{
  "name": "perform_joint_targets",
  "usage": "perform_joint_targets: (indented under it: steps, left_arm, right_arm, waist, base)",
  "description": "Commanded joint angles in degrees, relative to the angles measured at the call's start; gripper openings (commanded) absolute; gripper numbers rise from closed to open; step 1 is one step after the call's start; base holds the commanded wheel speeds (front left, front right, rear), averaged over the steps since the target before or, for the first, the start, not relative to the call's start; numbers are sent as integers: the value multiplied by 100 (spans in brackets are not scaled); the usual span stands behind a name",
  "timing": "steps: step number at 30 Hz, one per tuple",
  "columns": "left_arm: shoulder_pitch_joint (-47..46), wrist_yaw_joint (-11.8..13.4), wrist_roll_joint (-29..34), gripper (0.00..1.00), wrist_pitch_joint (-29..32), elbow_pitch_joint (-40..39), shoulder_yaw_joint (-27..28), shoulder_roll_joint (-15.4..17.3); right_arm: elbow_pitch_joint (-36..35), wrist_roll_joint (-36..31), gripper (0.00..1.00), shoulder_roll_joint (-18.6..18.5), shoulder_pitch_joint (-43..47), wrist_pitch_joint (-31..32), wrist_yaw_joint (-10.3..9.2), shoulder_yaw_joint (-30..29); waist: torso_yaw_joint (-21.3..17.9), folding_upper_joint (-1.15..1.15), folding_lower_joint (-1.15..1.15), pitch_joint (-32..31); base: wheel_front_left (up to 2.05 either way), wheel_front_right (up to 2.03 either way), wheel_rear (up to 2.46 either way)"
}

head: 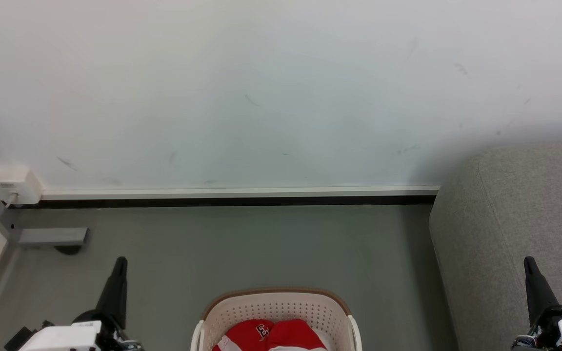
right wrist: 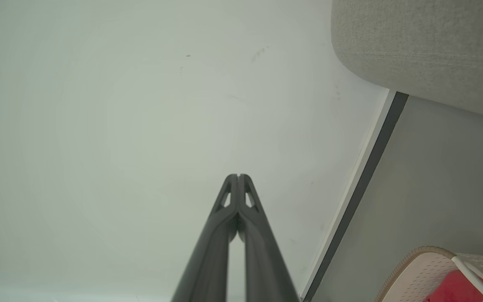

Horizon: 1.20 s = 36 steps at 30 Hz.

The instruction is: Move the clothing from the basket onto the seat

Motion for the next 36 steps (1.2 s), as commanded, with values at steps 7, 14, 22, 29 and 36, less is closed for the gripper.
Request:
perform_joint_targets:
  steps: [7,14,22,29,36]
  left_arm:
    - [59,20,2,100,-18,80,-11,-25]
    - [90,15,50,100,-228,86,-166,-20]
    - [120,11,441,100,-419,74,-268,-14]
    - [160,7,1060,100,-599,29,-320,-9]
    - [205,58,1900,100,-758,-56,-380,-4]
  right_arm:
    - [80,1,100,15,72,-10,0,24]
    - [112,-198,100,7,70,-220,-1,242]
    - [43,-958,100,-4,56,-415,-1,325]
    - [-171,-2044,100,4,94,-591,-2,402]
    - [-304,-3139,100,5,138,-754,-3,518]
  waist:
    - [0,0,0,0]
    - [7,0,0,2]
    - [16,0,0,13]
    - [35,0,0,29]
    - [62,0,0,42]
  base:
    - [0,0,0]
    - [0,0,0]
    - [0,0,0]
    - [0,0,0]
    - [0,0,0]
